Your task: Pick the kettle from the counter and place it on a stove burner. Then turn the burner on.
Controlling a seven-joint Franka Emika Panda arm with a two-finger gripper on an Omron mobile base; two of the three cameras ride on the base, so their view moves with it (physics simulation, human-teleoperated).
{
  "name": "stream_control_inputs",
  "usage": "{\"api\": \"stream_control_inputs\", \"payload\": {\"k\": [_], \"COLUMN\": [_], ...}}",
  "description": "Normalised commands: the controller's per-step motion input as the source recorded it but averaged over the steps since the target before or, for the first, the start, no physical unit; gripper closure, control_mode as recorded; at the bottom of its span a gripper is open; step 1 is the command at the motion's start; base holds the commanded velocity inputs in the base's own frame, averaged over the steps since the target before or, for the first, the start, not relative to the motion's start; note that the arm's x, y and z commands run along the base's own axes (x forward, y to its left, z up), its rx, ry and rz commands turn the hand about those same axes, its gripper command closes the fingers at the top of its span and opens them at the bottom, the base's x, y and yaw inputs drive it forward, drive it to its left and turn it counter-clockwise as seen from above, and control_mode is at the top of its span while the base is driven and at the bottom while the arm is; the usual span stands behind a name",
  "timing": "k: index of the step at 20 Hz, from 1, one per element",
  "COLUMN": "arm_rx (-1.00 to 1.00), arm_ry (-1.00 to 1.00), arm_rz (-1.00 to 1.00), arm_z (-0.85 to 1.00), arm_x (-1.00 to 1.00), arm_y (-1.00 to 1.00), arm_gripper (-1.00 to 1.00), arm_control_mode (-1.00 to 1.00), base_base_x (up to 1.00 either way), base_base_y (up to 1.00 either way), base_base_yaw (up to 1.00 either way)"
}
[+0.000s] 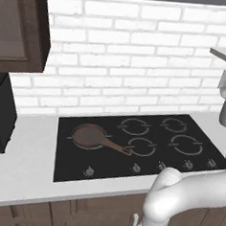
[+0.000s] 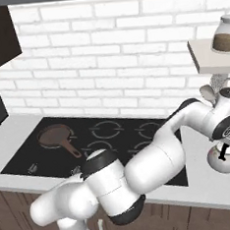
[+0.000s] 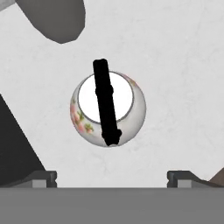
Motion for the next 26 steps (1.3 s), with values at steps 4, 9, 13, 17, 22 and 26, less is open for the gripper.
{"api": "stream_control_inputs", "payload": {"k": [4, 9, 13, 17, 22, 26], "arm_rx": [0.00, -0.02, 0.00, 0.00, 0.00, 0.00], "arm_ry": [0.00, 0.00, 0.00, 0.00, 0.00, -0.02], "arm_rz": [0.00, 0.00, 0.00, 0.00, 0.00, 0.00], "arm_z": [-0.19, -0.51, -0.37, -0.10, -0.08, -0.03], "arm_x": [0.22, 0.03, 0.17, 0.15, 0.06, 0.00], "arm_y": [0.00, -0.08, 0.00, 0.00, 0.00, 0.00], "arm_gripper": [-1.00, -1.00, 1.00, 1.00, 1.00, 1.00], "arm_control_mode": [-1.00, -1.00, -1.00, -1.00, -1.00, -1.00], "base_base_x": [0.00, 0.00, 0.00, 0.00, 0.00, 0.00], "base_base_y": [0.00, 0.00, 0.00, 0.00, 0.00, 0.00], "base_base_yaw": [0.00, 0.00, 0.00, 0.00, 0.00, 0.00]}}
